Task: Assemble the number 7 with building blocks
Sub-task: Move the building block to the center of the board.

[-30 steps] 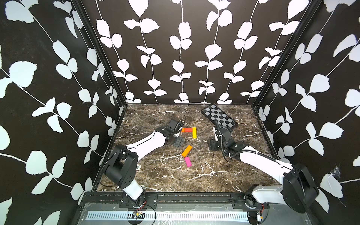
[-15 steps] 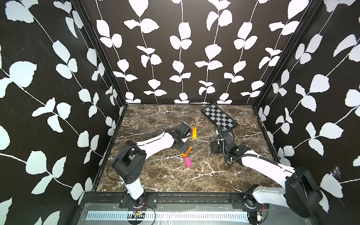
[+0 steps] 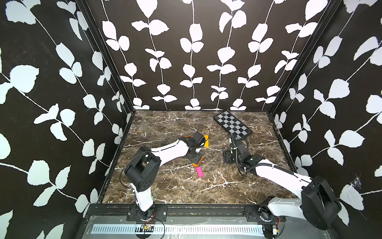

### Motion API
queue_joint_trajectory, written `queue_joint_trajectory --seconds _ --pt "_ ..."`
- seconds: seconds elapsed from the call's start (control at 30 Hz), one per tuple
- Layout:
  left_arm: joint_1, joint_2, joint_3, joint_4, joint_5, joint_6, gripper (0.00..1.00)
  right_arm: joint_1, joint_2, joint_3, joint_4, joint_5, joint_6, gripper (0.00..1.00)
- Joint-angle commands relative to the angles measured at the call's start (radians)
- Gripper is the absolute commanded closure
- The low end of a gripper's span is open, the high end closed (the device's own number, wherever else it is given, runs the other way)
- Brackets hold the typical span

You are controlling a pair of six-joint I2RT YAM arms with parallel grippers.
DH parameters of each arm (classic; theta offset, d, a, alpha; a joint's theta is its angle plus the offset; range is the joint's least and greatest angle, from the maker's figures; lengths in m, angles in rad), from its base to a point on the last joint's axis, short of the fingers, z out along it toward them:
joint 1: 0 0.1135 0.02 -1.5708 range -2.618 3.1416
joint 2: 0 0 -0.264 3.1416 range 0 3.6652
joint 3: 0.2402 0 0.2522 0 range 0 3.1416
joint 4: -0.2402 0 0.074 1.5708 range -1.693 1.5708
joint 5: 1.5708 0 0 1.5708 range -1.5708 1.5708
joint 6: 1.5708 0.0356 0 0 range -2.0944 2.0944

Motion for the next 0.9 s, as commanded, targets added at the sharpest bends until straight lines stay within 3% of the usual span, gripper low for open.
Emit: queue_joint_trajectory --seconds 0.0,0.4,0.87 --pt "-0.015 0.018 0.023 -0.019 0.005 -0.005 0.32 0.003 0.002 -0.002 0.02 0.024 0.016 0.28" --pt "-0.026 0.088 0.049 -0.016 0.009 -0.016 0.34 0.002 0.004 -0.015 0.033 0.025 0.026 0.26" --pt "-0.027 0.117 0.073 -0.021 0.028 -0.019 0.52 0.002 0.013 -0.019 0.035 0.019 0.027 0.26"
